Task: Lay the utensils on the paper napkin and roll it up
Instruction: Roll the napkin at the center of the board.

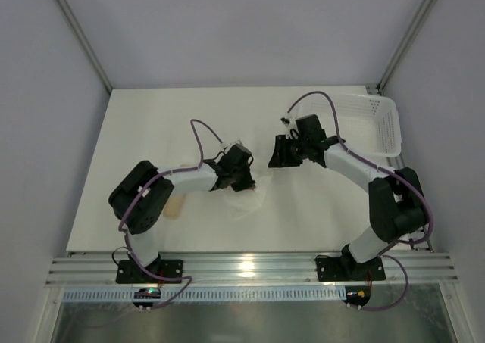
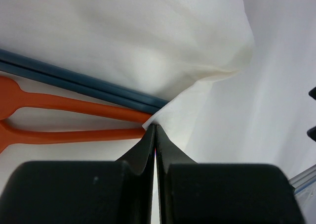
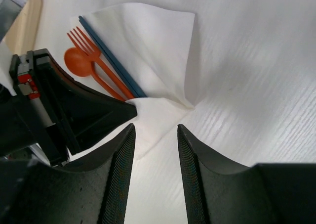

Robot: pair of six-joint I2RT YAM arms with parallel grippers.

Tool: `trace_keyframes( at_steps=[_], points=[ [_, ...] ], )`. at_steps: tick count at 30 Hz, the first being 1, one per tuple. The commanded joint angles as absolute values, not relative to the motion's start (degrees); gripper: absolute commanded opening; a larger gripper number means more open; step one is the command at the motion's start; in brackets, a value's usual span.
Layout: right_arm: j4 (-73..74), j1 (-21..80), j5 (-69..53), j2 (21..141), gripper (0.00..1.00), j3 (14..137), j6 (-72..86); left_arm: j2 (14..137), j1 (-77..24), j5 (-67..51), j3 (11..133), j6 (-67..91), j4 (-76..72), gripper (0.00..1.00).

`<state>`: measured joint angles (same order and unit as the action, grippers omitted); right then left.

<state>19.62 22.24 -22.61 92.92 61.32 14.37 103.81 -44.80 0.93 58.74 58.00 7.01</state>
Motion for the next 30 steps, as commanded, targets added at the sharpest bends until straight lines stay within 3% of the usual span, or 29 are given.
trace_keyframes(
  at_steps=[1,5,10,21,30],
  points=[
    [12.5,21.8,-24.7,88.5,0.44,54.6,22.7,104.8,-45.2,0.4,60.1,57.0,9.0,0.0],
    [1.1,21.3,-28.9,84.8,0.31,46.2,33.2,105.0,-45.2,0.4,60.0,57.7,8.3,0.0],
    [-7.0,21.4,-29.5,84.8,0.28,41.8,39.1,105.3,-45.2,0.4,60.2,57.6,8.2,0.0],
    [10.4,20.3,-18.0,90.6,0.52,56.8,19.3,104.8,-45.2,0.4,59.6,57.0,8.3,0.0],
    [20.4,17.8,-34.7,107.7,0.64,74.3,10.0,105.0,-45.1,-1.3,60.0,57.0,8.3,0.0]
  ],
)
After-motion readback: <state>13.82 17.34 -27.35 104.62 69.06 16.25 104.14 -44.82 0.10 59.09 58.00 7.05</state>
